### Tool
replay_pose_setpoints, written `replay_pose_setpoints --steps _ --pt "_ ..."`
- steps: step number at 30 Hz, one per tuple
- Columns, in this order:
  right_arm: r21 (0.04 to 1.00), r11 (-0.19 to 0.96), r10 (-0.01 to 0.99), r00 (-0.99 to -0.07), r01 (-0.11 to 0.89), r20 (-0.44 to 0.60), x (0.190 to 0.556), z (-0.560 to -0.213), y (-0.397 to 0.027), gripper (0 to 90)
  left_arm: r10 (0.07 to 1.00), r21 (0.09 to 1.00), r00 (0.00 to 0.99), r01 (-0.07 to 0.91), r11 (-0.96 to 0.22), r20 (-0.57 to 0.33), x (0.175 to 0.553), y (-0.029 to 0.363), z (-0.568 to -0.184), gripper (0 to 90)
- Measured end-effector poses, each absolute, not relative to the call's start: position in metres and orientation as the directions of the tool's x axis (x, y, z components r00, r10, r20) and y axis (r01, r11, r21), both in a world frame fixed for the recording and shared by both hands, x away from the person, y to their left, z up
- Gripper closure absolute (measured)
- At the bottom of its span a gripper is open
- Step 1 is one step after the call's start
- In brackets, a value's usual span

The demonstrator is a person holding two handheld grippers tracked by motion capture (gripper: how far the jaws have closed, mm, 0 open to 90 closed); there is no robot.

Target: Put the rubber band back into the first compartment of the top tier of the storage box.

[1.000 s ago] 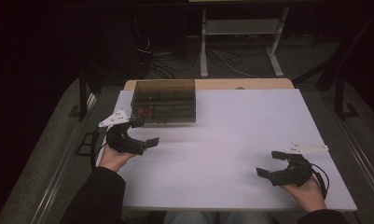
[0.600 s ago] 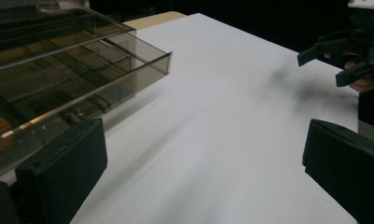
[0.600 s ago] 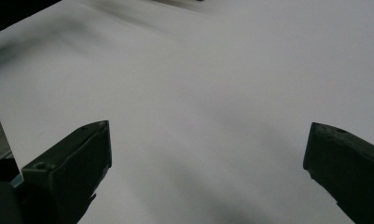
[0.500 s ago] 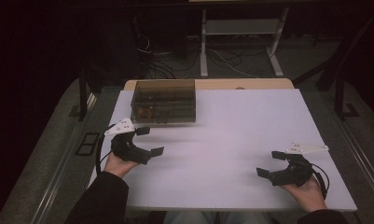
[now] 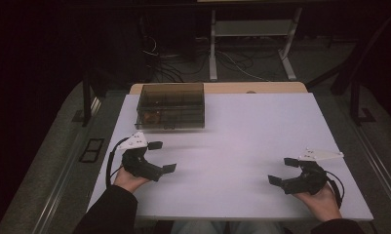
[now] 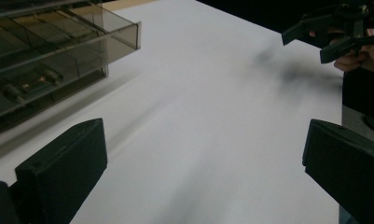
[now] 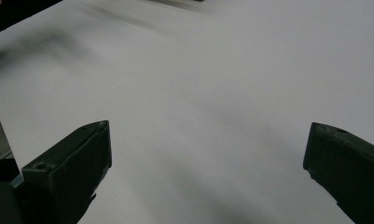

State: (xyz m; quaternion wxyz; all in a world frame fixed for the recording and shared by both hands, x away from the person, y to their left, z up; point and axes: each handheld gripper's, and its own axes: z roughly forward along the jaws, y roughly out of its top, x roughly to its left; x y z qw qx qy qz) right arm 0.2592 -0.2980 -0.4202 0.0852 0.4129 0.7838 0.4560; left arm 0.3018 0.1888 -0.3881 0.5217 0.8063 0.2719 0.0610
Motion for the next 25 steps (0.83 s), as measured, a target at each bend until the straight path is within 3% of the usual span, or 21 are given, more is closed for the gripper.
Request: replay_pose_setpoints --steps 25 --pt "0.785 0.244 0.722 -0.647 0.57 0.245 0.259 -0.419 -0.299 0.7 0.483 0.833 0.857 0.392 -0.39 -0.178 0.295 0.174 -0.418 0.0"
